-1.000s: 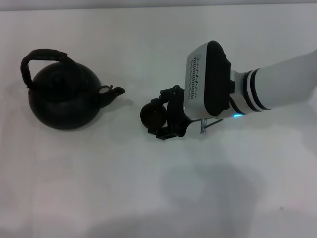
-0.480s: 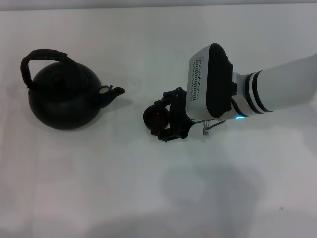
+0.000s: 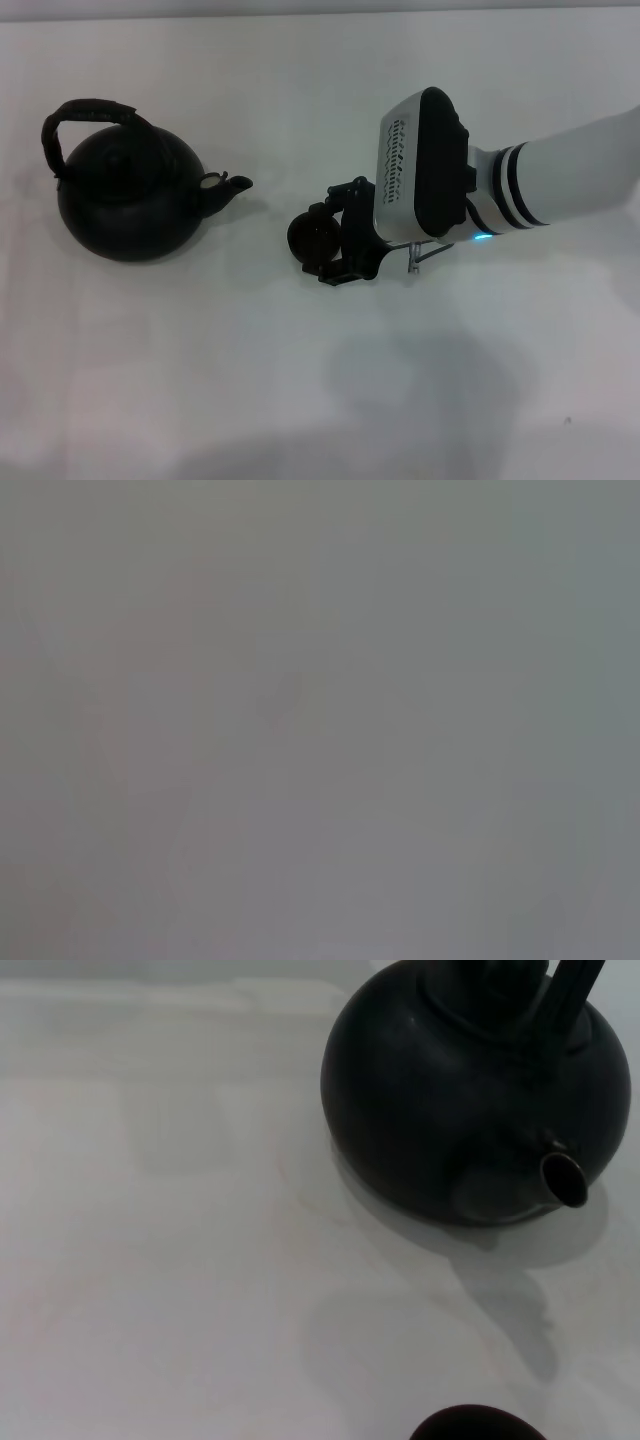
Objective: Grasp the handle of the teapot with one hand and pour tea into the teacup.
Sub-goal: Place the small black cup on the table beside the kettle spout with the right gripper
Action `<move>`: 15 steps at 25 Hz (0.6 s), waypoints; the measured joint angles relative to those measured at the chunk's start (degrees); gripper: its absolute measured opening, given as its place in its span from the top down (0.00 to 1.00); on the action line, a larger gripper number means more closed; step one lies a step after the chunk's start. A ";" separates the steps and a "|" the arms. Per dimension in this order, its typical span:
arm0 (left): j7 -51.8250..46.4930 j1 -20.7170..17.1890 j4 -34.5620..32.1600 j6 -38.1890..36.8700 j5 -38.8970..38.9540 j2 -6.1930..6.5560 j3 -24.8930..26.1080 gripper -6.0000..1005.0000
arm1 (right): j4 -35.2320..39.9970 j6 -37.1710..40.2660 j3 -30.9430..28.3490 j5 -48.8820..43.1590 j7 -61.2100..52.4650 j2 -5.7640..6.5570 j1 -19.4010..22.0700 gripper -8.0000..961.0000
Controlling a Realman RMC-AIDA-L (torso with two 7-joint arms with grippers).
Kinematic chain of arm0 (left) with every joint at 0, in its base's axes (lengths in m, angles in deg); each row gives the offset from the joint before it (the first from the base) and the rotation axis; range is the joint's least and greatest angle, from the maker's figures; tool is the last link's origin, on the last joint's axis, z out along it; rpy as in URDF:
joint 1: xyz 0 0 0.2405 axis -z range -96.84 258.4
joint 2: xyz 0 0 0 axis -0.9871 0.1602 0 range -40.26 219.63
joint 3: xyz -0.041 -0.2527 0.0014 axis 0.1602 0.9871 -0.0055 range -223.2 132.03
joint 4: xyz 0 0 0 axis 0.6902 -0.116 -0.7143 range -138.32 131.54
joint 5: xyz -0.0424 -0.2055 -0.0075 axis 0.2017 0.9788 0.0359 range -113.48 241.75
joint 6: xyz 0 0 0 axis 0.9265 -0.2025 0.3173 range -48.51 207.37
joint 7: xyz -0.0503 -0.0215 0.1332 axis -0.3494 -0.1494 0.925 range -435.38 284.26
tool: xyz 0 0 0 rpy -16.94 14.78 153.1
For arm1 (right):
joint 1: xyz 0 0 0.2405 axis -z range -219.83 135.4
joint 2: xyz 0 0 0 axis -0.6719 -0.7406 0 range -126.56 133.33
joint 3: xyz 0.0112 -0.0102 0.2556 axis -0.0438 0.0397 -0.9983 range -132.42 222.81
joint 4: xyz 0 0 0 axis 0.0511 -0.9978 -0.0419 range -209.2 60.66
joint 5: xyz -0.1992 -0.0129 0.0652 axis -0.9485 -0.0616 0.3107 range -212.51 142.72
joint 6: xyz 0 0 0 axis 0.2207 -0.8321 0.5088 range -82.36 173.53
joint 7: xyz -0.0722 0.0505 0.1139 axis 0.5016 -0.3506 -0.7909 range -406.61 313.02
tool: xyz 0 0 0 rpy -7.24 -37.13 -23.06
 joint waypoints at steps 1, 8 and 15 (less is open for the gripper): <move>0.00 0.02 -0.01 0.00 0.00 0.01 0.00 0.39 | 0.00 0.00 0.00 0.02 0.00 0.00 -0.03 0.25; 0.00 0.04 -0.24 0.00 0.00 0.03 0.00 0.39 | 0.00 -0.02 -0.02 -0.17 0.00 -0.08 -0.15 0.25; 0.00 0.04 -0.36 0.00 0.00 0.11 0.00 0.39 | -0.02 -0.01 -0.30 -0.20 0.10 -0.09 -0.18 0.23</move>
